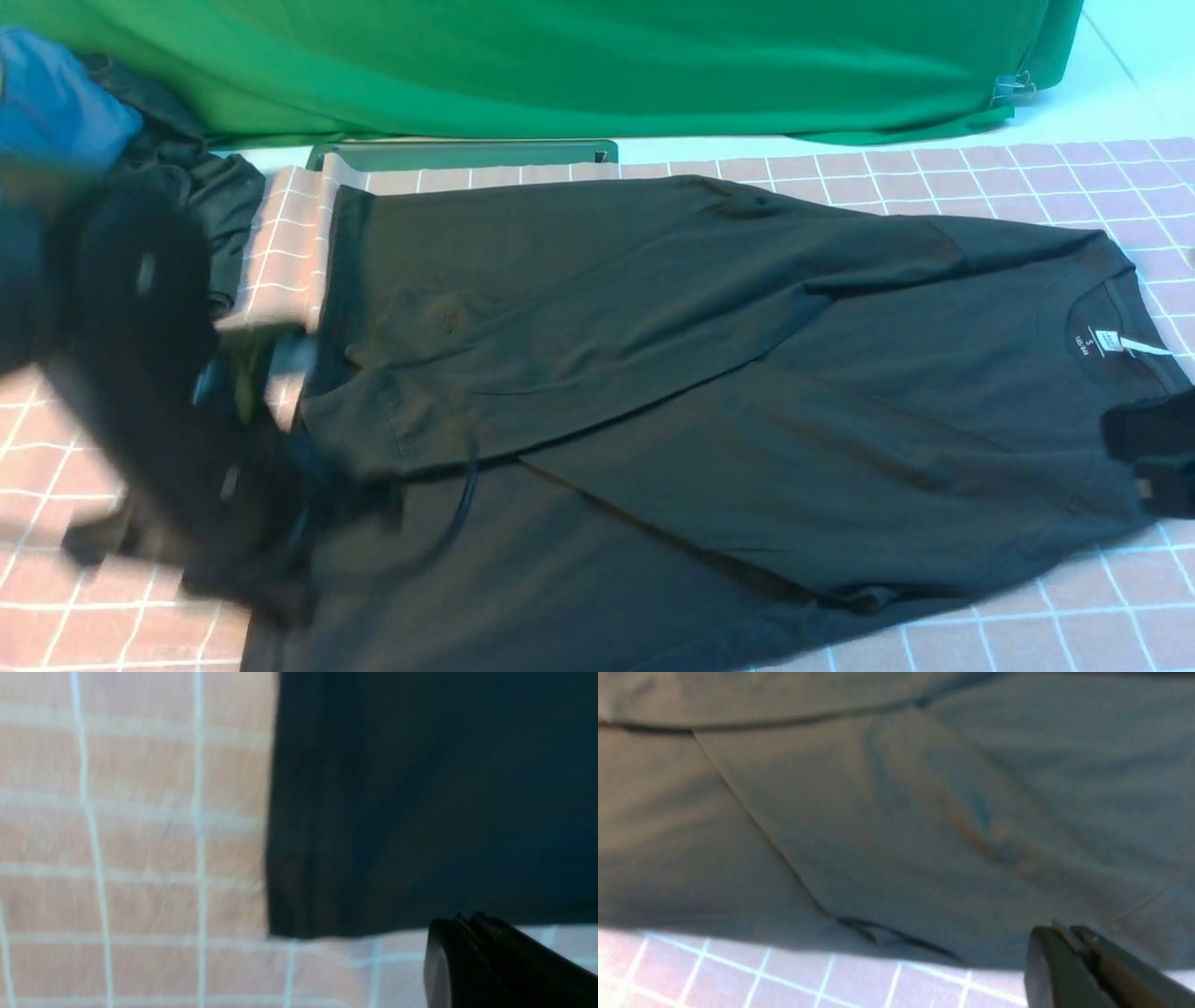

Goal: Fold a long-sleeved shirt over a pink coffee tablecloth.
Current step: 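Grasp the near edge of the shirt at its hem and shoulder corners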

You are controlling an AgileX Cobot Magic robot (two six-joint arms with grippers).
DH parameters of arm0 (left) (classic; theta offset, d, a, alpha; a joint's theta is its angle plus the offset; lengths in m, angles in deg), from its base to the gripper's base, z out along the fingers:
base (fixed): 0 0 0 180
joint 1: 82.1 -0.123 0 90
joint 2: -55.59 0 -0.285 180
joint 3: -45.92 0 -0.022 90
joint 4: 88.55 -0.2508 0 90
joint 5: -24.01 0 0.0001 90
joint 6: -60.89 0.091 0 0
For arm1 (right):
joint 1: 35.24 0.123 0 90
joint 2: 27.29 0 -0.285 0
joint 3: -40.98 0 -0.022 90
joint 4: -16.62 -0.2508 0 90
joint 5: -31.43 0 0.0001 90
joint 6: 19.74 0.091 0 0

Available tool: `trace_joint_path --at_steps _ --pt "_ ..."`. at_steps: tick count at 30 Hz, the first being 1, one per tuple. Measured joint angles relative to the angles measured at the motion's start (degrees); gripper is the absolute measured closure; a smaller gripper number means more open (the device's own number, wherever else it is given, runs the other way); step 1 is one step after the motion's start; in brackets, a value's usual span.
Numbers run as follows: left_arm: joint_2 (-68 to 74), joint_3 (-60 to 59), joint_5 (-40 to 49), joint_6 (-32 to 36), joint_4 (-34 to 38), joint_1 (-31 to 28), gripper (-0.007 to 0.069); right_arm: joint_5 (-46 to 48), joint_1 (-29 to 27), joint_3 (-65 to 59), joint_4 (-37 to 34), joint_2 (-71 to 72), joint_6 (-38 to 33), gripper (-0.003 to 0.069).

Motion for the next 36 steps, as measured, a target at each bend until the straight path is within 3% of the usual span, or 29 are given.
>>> trace_joint_path --at_steps 4,8,12,18,23,28,31,36 --pt "-4.0 -7.7 -3.4 -2.5 -0.7 0.0 0.0546 -0.1 0.0 0.0 0.0 -3.0 -0.2 0.061" --pt "-5.6 -13.0 -7.3 -3.3 -1.8 0.0 0.0439 -0.9 0.0 0.0 0.0 -4.1 -0.2 0.061" --pt "-5.6 -19.0 -16.0 -5.3 -2.0 0.0 0.0271 -1.9 0.0 0.0 -0.1 -4.1 -0.2 0.061" --pt "-3.3 -20.8 -20.5 -10.3 -5.5 0.0 0.0173 -2.1 0.0 0.0 -0.2 -4.1 -0.3 0.061" --pt "-0.4 -20.8 -23.5 -10.9 -7.0 0.0 0.0193 -2.1 0.0 0.0 -0.2 -4.1 -0.4 0.061" --pt "0.8 -20.3 -23.9 -10.9 -5.8 0.1 0.0372 -2.1 0.0 0.0 -0.2 -4.1 -0.4 0.061" --pt "0.5 -19.8 -23.2 -9.9 -5.6 0.3 0.056 -0.6 0.0 0.0 -0.2 -4.1 -0.4 0.0608" --pt "-4.5 -17.9 -16.6 -8.8 -6.8 0.4 0.0591 5.6 -0.9 1.1 3.6 -6.2 3.0 0.0608"
